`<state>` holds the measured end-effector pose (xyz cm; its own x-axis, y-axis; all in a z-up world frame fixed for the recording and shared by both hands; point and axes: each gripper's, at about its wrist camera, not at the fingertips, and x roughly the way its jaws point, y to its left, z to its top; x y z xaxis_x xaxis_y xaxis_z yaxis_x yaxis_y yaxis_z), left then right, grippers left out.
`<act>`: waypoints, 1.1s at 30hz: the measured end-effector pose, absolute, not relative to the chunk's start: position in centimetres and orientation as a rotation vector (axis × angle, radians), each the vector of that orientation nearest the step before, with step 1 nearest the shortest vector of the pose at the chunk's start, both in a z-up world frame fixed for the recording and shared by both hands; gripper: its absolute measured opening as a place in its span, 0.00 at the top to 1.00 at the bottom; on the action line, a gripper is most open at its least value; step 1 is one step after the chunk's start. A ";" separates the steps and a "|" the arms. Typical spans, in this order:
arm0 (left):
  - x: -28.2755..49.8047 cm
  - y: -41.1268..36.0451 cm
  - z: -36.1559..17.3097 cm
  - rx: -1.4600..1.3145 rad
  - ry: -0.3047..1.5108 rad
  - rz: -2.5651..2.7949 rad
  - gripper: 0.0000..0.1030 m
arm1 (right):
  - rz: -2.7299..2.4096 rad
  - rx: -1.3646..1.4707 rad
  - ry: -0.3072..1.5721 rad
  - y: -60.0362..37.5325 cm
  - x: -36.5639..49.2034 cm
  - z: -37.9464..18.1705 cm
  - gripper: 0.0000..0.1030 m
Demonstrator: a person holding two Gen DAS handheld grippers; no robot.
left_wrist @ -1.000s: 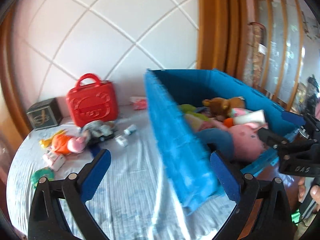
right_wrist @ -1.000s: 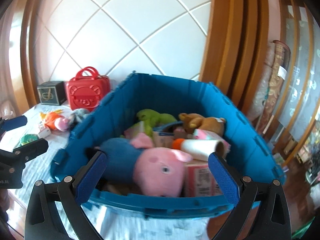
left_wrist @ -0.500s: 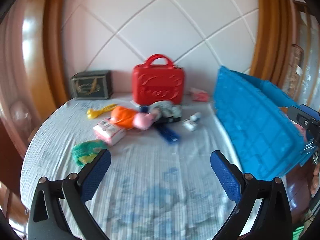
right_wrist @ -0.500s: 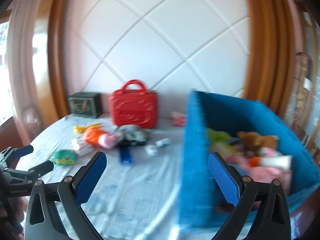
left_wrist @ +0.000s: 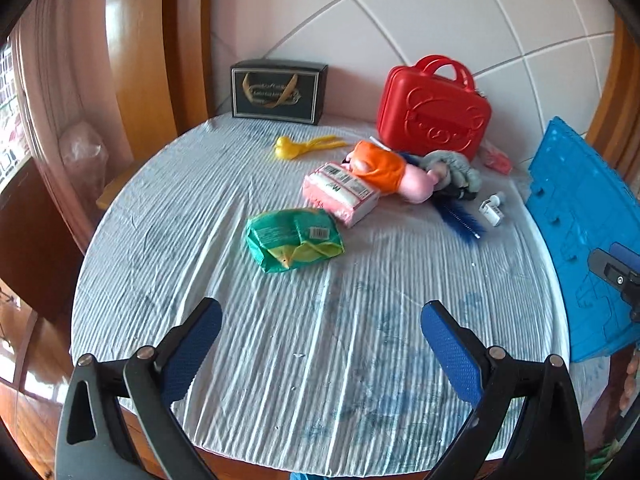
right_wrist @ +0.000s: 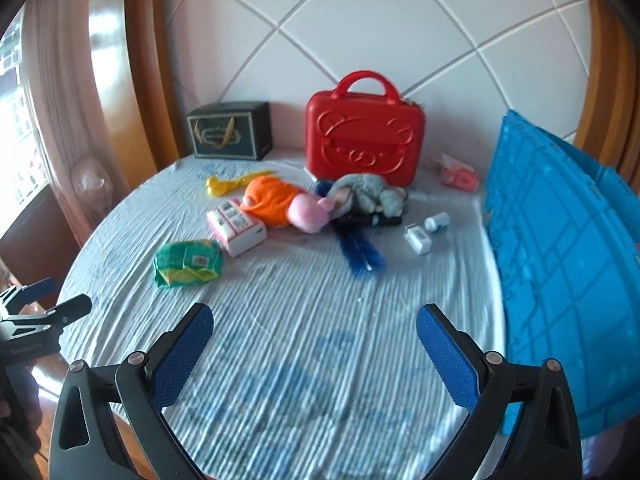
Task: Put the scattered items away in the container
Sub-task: 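Withdraw both grippers from the crate back toward the bed, then grasp the green snack bag with the left gripper while the right grasps the pink tissue pack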
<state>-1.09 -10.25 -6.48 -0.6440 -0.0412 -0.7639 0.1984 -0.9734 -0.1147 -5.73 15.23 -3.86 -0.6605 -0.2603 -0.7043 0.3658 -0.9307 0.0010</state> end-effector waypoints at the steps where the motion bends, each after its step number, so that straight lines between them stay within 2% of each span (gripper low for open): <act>1: -1.6 -10.6 -6.9 1.272 0.282 -2.702 0.02 | -2.560 1.066 0.200 14.6 -6.5 -4.4 0.00; 6: -4.2 -12.1 -8.3 1.294 0.244 -2.629 0.02 | -2.469 1.088 0.188 11.7 -10.2 -6.9 0.00; 14: -8.4 -13.9 -11.4 1.403 0.266 -2.588 0.02 | -2.358 1.180 0.296 6.6 -14.2 -10.7 0.00; 20: -12.9 -16.5 -13.4 1.473 0.204 -2.611 0.02 | -2.334 1.293 0.282 3.7 -16.8 -14.2 0.00; 28: -21.4 -20.9 -18.5 1.541 0.115 -2.635 0.02 | -2.300 1.463 0.304 -1.7 -20.2 -21.1 0.00; 33: -25.4 -23.1 -22.4 1.568 0.086 -2.582 0.02 | -2.286 1.522 0.380 -4.9 -21.7 -25.2 0.00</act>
